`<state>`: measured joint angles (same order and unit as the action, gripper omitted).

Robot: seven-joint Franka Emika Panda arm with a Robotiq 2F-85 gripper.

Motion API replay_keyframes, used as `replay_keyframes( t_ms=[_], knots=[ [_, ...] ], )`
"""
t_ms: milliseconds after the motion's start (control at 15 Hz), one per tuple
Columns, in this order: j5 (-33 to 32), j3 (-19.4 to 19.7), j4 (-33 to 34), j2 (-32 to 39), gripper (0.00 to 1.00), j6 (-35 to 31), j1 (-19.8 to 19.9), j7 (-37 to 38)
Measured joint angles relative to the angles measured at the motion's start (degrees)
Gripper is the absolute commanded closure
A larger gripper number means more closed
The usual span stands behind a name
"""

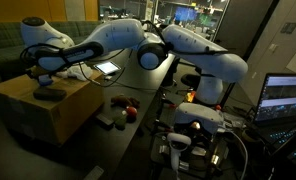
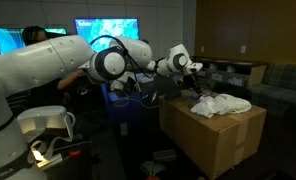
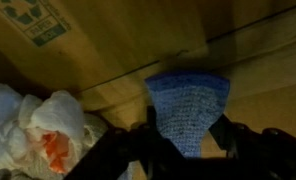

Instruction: Switch between the objects on the box and on the table one by one

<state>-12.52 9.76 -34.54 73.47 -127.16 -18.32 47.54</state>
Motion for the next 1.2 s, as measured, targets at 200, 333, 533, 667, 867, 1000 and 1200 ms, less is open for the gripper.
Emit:
replay_keyframes(
  t_ms=[200, 333, 533, 667, 867, 1000, 1200],
  knots=[
    [0.0, 0.0, 0.5, -0.1, 0.76, 0.9, 0.0, -1.6],
    [0.0, -0.3, 0.8, -0.2, 0.78, 1.8, 0.1, -3.9],
    [0.2, -2.4, 1.0, -0.9, 0.83, 4.1, 0.7, -10.3],
    [0.4, -4.2, 1.0, -1.9, 0.83, 5.9, 1.5, -15.3],
    [0.4, -5.8, 0.9, -4.0, 0.84, 8.9, 2.5, -21.2],
    [0.4, -6.2, 0.6, -5.8, 0.87, 11.1, 3.1, -24.9],
    [0.4, -7.2, -1.5, -8.9, 0.89, 14.5, 4.2, -30.8]
  ],
)
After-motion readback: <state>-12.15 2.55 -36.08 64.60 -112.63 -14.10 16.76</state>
